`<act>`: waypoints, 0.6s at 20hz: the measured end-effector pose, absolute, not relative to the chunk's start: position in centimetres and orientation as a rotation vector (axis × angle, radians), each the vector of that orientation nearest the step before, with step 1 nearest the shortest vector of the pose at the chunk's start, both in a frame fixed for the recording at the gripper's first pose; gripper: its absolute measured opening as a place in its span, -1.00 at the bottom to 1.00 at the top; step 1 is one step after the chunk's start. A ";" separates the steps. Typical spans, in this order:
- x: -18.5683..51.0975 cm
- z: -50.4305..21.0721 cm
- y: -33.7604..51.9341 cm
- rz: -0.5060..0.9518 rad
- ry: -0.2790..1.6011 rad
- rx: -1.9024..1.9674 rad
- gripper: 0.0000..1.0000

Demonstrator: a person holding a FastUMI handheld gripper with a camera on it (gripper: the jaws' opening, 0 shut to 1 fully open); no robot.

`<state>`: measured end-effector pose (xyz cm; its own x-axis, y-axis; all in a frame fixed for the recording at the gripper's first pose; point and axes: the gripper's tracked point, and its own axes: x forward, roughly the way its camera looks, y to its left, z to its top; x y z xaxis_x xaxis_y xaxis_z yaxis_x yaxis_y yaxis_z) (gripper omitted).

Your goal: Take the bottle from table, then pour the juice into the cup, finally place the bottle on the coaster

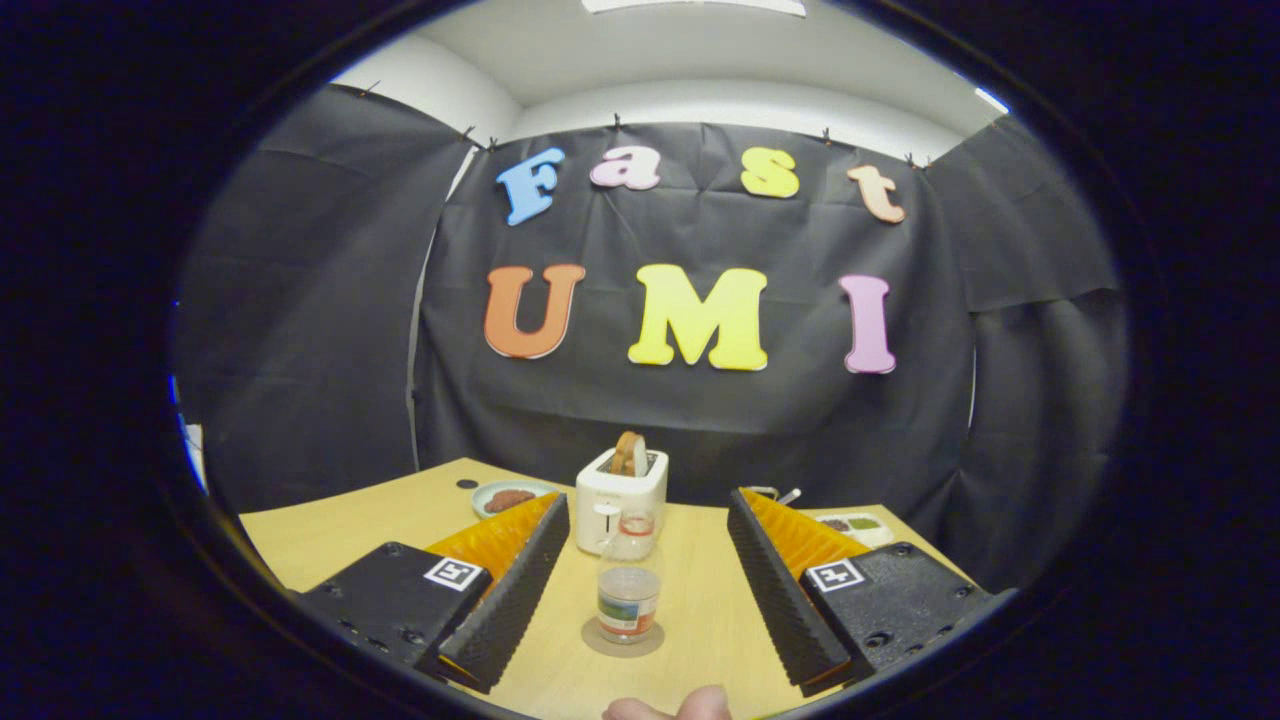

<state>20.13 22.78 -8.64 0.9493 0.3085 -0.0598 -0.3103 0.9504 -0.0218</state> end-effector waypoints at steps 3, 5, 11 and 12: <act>16.6 -4.6 19.6 0.242 0.014 -0.052 1.00; 14.0 -2.9 18.3 0.220 0.024 -0.051 1.00; 6.2 0.2 14.6 0.207 0.027 -0.023 1.00; 5.1 0.2 14.0 0.206 0.027 -0.019 1.00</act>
